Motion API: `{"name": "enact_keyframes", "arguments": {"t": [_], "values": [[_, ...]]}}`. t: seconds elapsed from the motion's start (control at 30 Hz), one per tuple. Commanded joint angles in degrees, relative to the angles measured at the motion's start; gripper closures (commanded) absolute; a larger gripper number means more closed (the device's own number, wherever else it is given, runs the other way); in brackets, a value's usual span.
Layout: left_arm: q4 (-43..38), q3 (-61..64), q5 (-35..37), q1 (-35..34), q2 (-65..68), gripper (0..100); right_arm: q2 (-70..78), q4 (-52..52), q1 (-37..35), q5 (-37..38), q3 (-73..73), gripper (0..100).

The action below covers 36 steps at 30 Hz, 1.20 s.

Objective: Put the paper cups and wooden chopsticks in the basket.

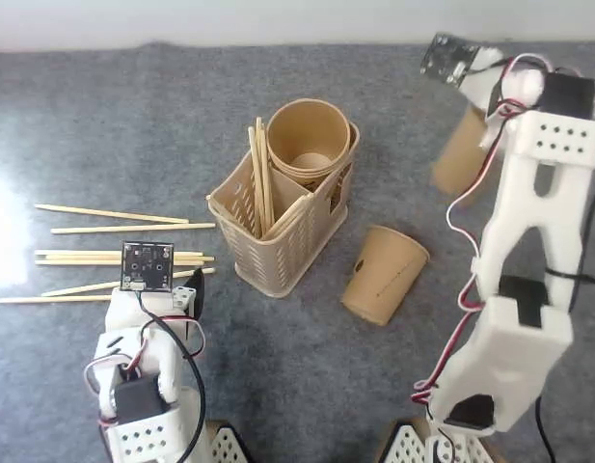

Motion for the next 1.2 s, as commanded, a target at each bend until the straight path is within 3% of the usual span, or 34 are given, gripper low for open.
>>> {"name": "enact_keyframes", "arguments": {"t": [0.0,0.17,0.4,0.57,0.83,1.0,1.17], "values": [[-1.49,-0.22,-0.26,0.35,-1.05,76,-8.66,-1.89,-1.98,-4.13,-0.26,98.9],[-1.49,-0.22,-0.26,0.35,-1.05,76,-17.98,-4.53,-6.99,-7.38,-0.26,99.0],[-1.41,-0.22,-0.26,0.35,-1.05,76,-31.60,-4.44,-19.21,-7.47,-0.18,99.0],[-1.14,-0.31,-0.26,0.35,-1.05,76,-33.80,-5.67,-23.52,-8.97,-0.18,99.0],[-1.14,-0.31,-0.26,0.35,-1.05,76,-31.43,-18.33,-29.41,-9.05,0.53,99.0],[-1.32,-0.31,-0.26,0.35,-1.05,76,-28.09,-14.81,-26.51,-13.27,0.70,99.0],[-1.32,-0.31,-0.26,0.44,-1.05,76,-27.56,-0.92,-21.14,-20.31,2.20,99.0]]}}
